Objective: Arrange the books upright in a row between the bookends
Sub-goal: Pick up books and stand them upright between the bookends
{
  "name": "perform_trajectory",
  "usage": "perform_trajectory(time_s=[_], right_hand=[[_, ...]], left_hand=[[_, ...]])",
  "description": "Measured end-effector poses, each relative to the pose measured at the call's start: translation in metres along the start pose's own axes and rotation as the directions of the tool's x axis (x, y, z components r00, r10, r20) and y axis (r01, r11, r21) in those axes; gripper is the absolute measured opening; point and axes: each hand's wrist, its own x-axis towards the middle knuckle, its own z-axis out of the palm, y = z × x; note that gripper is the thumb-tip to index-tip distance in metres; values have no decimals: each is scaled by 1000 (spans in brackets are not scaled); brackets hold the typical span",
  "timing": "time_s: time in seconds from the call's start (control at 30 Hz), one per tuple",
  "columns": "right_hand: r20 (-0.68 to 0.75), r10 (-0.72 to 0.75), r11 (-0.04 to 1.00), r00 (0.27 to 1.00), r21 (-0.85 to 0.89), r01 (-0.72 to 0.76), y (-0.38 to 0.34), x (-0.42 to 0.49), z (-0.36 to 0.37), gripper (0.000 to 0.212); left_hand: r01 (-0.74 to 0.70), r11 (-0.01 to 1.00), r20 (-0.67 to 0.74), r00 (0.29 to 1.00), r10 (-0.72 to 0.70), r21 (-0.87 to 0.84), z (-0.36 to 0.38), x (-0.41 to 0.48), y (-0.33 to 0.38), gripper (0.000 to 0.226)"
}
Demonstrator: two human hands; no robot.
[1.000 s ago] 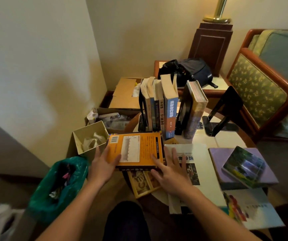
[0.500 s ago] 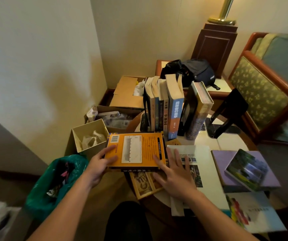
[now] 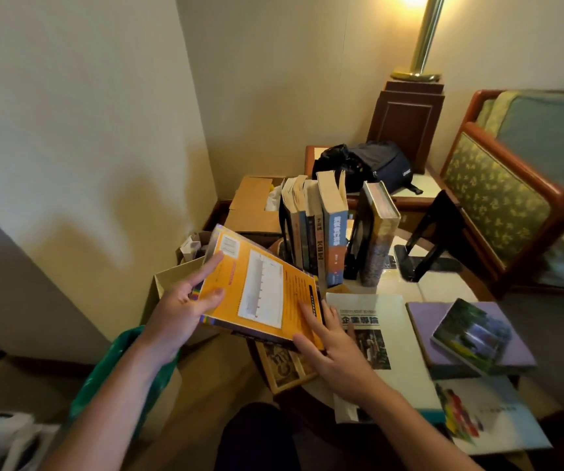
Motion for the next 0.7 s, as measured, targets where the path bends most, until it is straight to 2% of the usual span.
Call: perform_trajectory(time_s=[0.07,0.1,0.23,0.37,0.43,0.57,0.63,0.7], right_hand=[[-24,7,987,1000,162,-3,-7,-6,-11,66],[-44,9,982,999,189,0,-10,-10,-16,67],[-142,-11,985,990,170,36,-2,-21,-31,72],[-219,18,997,976,76,-2,11,-33,-47,74],[-228,41,995,973,94,-20,12,-41,-54,71],[-228,65,978,972,210,-16,18,-56,-65,65],[-212,93,975,973,216,-46,21,-61,-69,68],[-190,113,966,975,251,-63,23,-65,-73,75]], left_hand=[[-47,999,25,999,46,26,9,-9,16,60],[-70,997,38,997,69,34,16,-13,23,60],[-155,985,102,984,147,81,47,-21,42,60],[-241,947,139,967,215,214,82,-20,53,59],[-284,899,163,956,242,332,99,-15,53,58],[-370,744,211,929,304,557,134,-12,52,54],[-369,657,247,929,275,657,156,-20,50,54],[-361,629,256,932,256,689,171,-27,47,55]])
